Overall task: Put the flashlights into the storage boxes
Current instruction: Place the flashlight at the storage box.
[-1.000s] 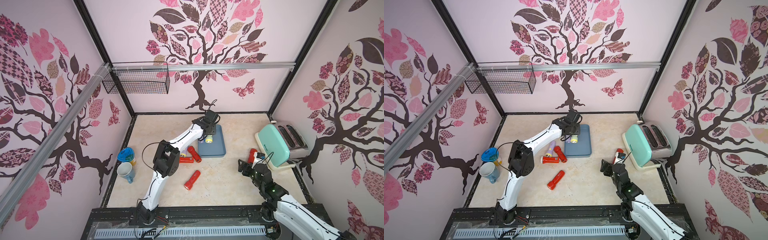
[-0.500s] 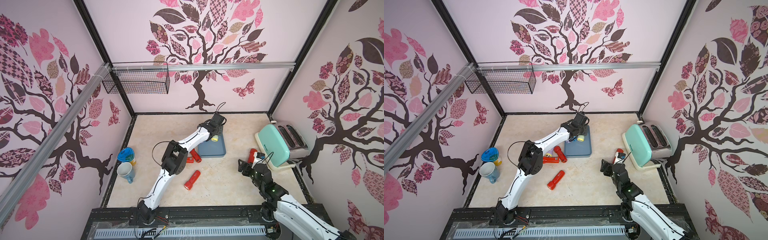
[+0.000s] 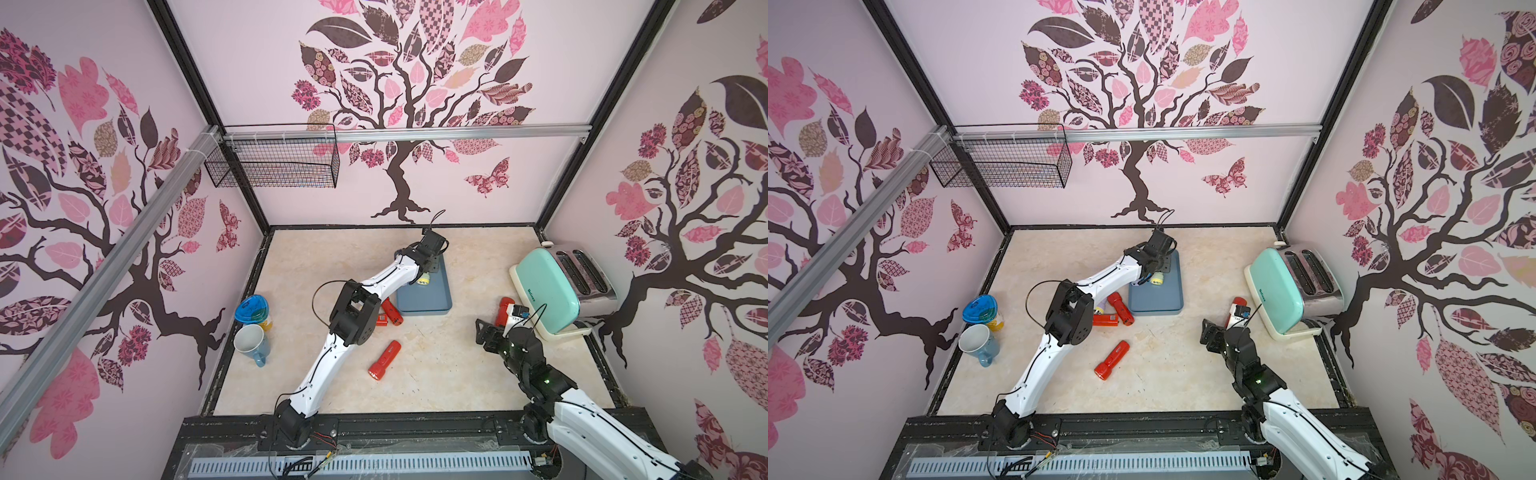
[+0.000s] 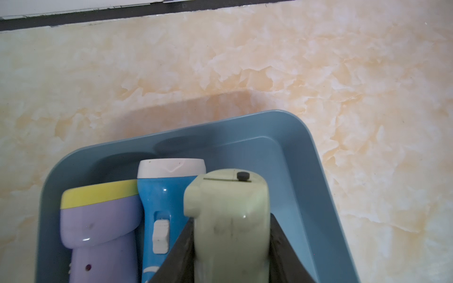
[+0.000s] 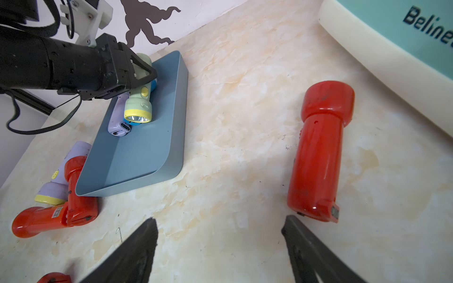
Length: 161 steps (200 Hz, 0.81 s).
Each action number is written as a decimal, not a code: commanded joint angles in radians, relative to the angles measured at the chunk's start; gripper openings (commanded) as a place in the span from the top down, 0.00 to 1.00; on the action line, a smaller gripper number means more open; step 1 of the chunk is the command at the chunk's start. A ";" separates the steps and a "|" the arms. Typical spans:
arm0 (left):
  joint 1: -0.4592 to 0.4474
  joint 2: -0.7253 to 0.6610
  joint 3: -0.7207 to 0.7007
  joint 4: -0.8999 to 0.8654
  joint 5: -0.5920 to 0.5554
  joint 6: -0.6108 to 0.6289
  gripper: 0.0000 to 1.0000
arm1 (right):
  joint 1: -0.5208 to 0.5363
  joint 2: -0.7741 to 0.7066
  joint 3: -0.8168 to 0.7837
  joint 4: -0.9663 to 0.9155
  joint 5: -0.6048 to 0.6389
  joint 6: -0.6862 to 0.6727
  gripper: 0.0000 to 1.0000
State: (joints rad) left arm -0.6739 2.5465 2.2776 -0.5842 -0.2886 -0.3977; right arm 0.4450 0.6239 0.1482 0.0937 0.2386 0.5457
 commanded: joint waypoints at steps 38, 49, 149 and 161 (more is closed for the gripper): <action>0.005 0.035 0.065 0.066 -0.043 0.009 0.69 | 0.003 -0.018 0.007 -0.011 -0.007 -0.004 0.16; 0.005 0.039 0.073 0.064 -0.050 0.007 0.68 | 0.004 -0.021 0.007 -0.012 -0.010 -0.004 0.16; 0.007 -0.233 -0.133 0.016 -0.069 -0.087 0.50 | 0.004 -0.016 0.008 -0.013 -0.017 -0.006 0.17; 0.009 -0.323 -0.221 0.003 -0.076 -0.104 0.50 | 0.003 -0.016 0.007 -0.012 -0.014 -0.005 0.17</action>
State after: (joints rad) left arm -0.6724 2.4191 2.1757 -0.5720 -0.3405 -0.4515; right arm 0.4450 0.6128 0.1482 0.0921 0.2230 0.5453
